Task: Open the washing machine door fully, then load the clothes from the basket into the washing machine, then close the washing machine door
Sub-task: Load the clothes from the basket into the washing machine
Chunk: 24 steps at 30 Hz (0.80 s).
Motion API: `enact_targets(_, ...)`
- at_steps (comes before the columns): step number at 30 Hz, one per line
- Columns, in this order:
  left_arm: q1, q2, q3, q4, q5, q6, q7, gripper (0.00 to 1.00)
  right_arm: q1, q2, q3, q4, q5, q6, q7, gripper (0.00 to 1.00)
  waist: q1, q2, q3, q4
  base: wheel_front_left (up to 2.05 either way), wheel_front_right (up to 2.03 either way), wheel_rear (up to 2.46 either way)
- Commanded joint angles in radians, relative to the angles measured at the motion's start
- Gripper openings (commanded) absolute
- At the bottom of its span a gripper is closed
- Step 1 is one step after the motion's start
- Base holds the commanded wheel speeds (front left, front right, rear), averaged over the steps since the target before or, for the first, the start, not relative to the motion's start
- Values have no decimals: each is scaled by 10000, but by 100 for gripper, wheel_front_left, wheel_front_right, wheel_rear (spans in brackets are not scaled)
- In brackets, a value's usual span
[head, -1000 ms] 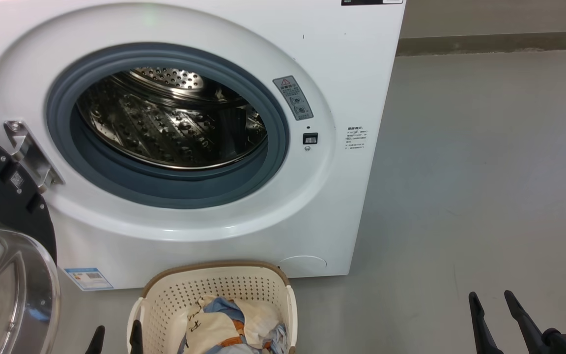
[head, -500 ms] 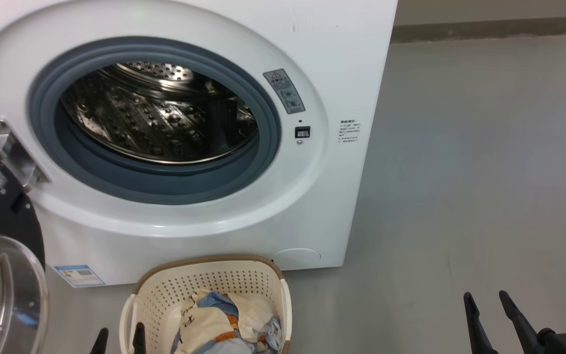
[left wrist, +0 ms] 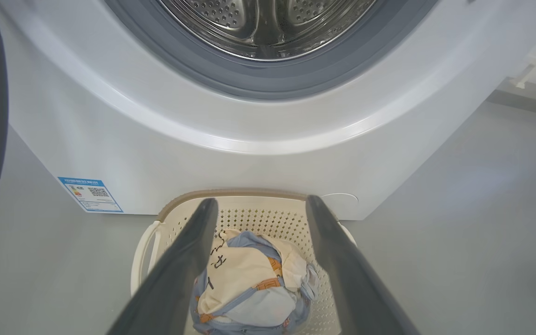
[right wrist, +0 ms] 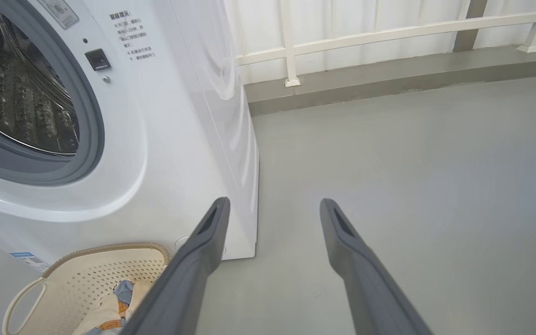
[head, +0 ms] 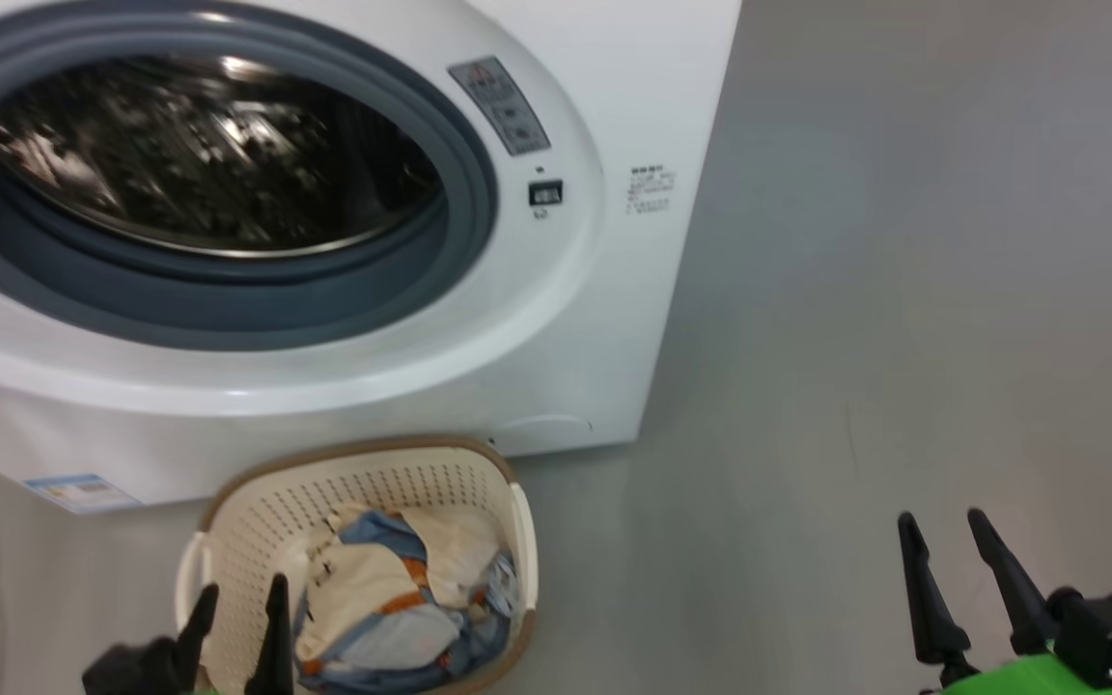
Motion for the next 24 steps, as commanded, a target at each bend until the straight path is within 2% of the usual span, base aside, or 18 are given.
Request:
enact_targets(1,-568,199,259,89,-22,-15,-91,100,-380,-66,330,-228,75,14,-120,100,0,0,915,-540,0,0,0)
enact_targets(11,-2528,581,-5,2222,-292,-15,-91,100,-1303,63,581,-187,247,14,-120,100,0,0,2385,-1259,0,0,0)
enact_targets(24,-4724,880,49,5423,-708,-9,351,100,-2179,141,842,-210,358,14,-120,100,0,0,3878,-1697,0,0,0)
